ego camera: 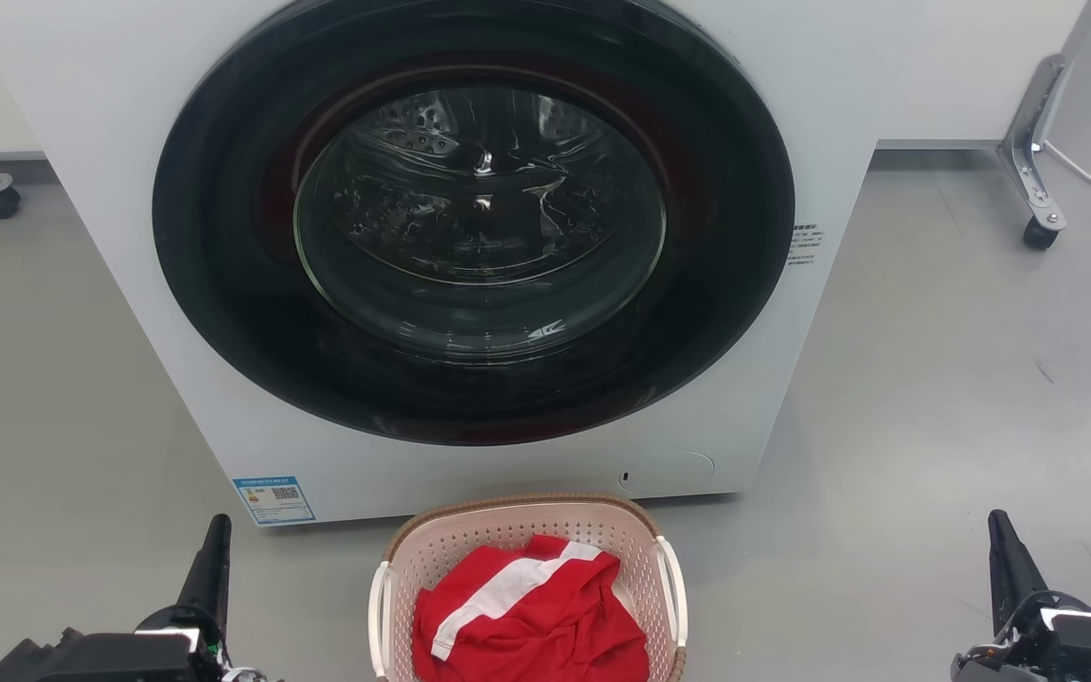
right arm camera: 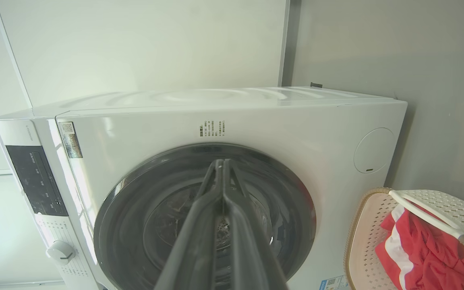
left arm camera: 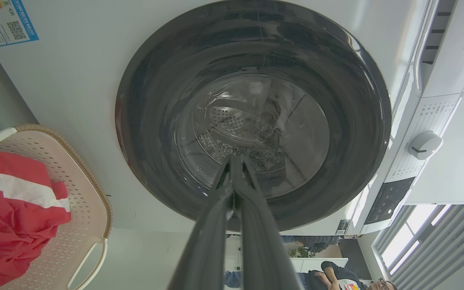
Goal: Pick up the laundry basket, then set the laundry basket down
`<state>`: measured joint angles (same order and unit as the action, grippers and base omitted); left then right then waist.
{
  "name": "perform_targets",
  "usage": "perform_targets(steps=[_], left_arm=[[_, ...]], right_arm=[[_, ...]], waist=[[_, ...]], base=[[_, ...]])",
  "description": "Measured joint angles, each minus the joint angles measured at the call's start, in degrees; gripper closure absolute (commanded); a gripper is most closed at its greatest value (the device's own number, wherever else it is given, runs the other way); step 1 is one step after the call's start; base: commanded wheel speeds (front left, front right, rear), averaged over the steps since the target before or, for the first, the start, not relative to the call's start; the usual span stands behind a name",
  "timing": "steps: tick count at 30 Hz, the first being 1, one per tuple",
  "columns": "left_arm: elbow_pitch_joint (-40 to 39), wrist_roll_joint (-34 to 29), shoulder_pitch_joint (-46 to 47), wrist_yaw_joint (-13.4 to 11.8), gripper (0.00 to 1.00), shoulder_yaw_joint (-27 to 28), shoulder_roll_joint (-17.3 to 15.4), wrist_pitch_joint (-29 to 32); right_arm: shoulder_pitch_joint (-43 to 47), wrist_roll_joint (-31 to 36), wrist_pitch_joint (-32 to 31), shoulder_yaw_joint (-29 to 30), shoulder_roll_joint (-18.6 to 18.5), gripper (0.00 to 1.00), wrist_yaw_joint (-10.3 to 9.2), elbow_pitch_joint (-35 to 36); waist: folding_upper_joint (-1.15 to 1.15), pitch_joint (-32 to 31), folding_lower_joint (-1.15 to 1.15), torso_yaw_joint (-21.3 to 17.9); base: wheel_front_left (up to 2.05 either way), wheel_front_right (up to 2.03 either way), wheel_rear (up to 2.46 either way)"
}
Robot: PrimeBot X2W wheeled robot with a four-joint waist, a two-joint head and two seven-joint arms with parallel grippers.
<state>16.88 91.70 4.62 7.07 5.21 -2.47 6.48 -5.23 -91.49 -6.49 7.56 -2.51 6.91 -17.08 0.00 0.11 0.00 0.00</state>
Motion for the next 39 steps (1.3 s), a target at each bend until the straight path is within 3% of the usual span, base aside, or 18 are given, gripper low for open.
perform_targets(steps=[39], left_arm=[[0.04,0.0,0.01,0.0,1.0,-0.01,0.0,0.0]], right_arm=[[-0.01,-0.01,0.0,-0.01,0.01,1.0,0.0,0.0]], waist=[[0.0,-0.01,0.0,0.0]], base=[[0.0,0.0,0.0]])
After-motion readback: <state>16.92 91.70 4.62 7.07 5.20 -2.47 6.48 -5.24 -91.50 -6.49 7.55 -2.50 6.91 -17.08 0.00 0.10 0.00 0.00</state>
